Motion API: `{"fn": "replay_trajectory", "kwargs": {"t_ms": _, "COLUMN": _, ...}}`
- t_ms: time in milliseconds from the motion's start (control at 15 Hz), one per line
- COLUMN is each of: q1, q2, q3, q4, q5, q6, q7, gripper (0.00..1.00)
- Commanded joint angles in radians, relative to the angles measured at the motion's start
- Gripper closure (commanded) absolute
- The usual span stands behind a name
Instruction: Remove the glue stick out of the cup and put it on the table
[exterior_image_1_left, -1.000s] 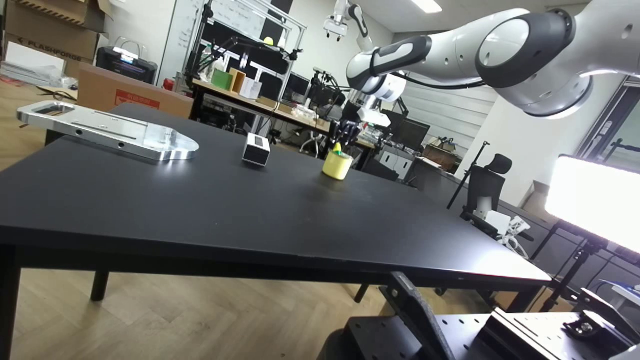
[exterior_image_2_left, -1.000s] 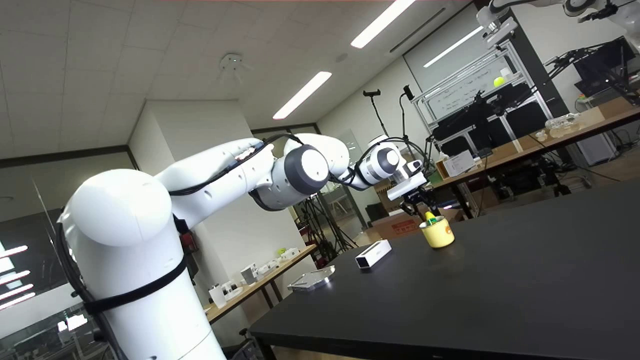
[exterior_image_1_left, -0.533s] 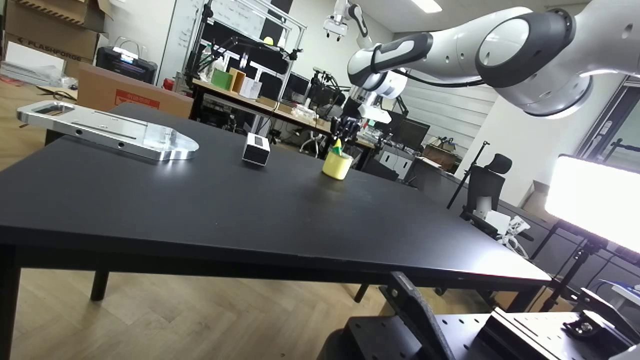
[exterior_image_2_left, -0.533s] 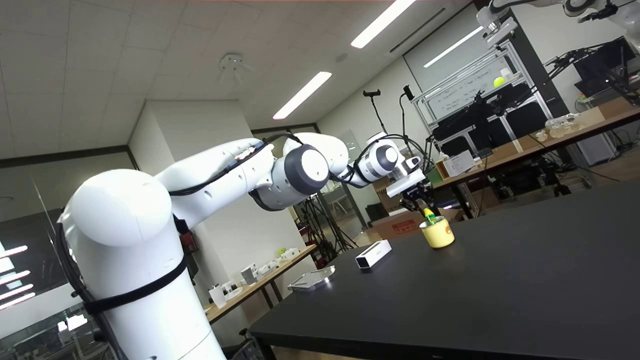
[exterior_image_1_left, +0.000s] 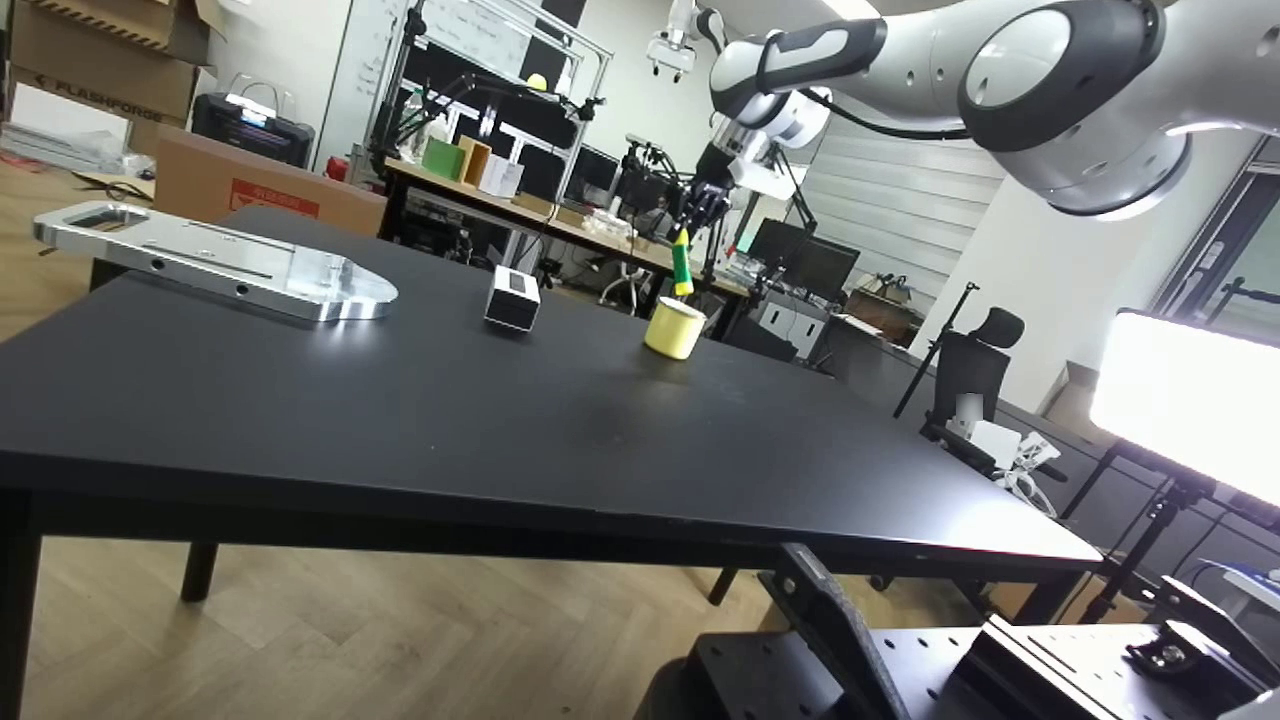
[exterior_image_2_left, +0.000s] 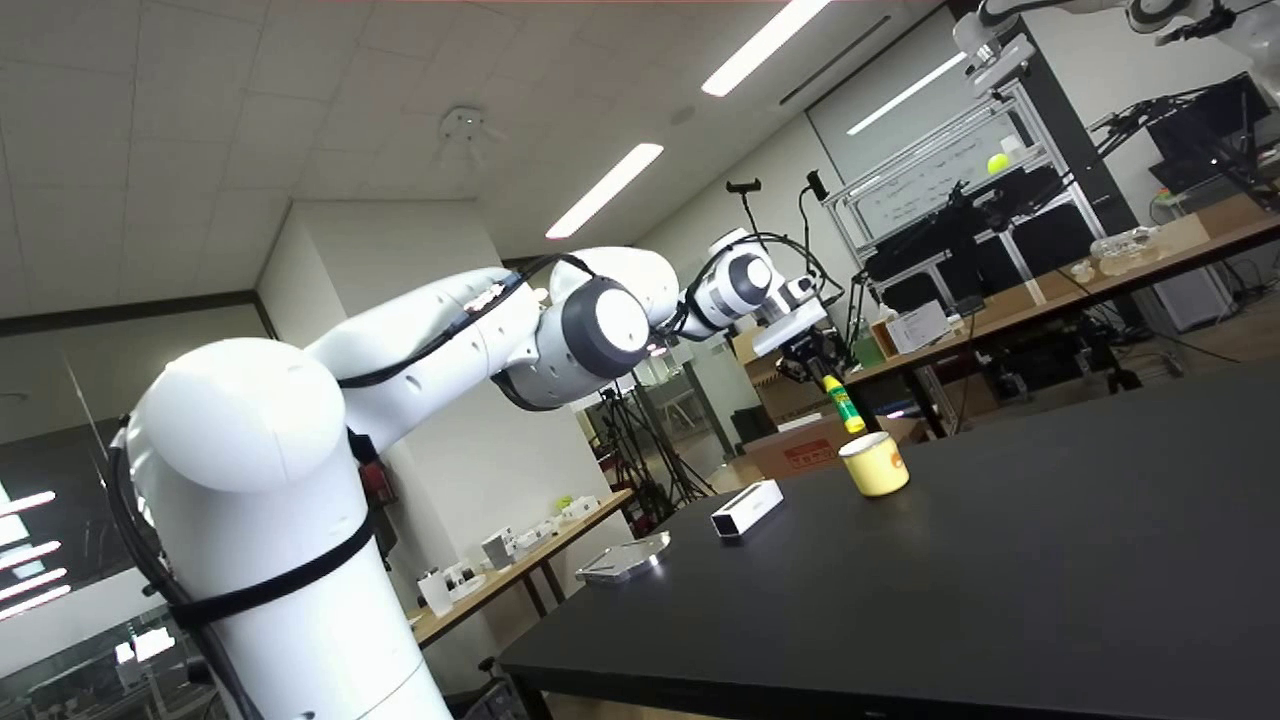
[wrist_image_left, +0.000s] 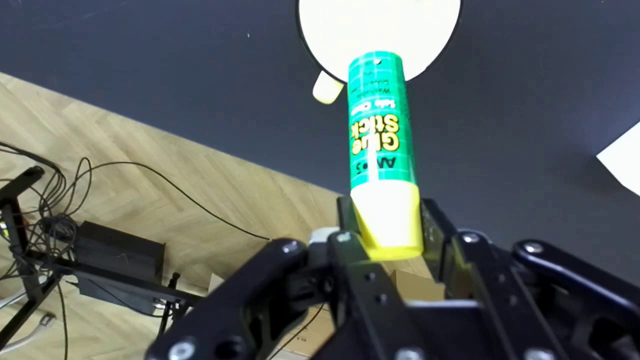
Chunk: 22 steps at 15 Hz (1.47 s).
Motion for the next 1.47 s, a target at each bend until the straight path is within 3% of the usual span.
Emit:
{"fn": "replay_trajectory", "kwargs": {"t_ms": 0, "q1": -0.001, "q2": -0.035, "q3": 0.049, "q4": 0.007, "q5": 0.03, "q6": -0.018, "q7": -0.086, "gripper": 0.91}}
{"fn": "replay_trajectory", "kwargs": {"t_ms": 400, "q1": 0.005, "q2": -0.007, "q3": 0.116, "q4": 0.043, "q5": 0.064, "q6": 0.081, "q7": -0.205, "gripper": 0.91}}
{"fn": "replay_trajectory", "kwargs": {"t_ms": 533, "q1": 0.005, "q2": -0.023, "q3": 0.129, "q4": 0.018, "q5": 0.065, "q6": 0.025, "q7": -0.253, "gripper": 0.91}}
{"fn": "replay_trajectory", "kwargs": {"t_ms": 600, "q1": 0.005, "q2": -0.024, "q3": 0.115, "q4": 0.004, "q5": 0.054, "q6": 0.063, "q7": -0.213, "gripper": 0.66}}
{"fn": "replay_trajectory", "kwargs": {"t_ms": 1200, "q1": 0.006, "q2": -0.023, "q3": 0.124, "q4": 0.003, "q5": 0.055, "q6": 0.043, "q7": -0.242, "gripper": 0.66}}
{"fn": "replay_trajectory", "kwargs": {"t_ms": 1267, "q1": 0.01, "q2": -0.012, "q3": 0.125, "q4": 0.01, "q5": 0.054, "q6": 0.071, "q7": -0.243, "gripper": 0.91}}
{"fn": "replay_trajectory", "kwargs": {"t_ms": 1400, "q1": 0.019, "q2": 0.014, "q3": 0.135, "q4": 0.023, "q5": 0.062, "q6": 0.149, "q7": -0.251, "gripper": 0.91}}
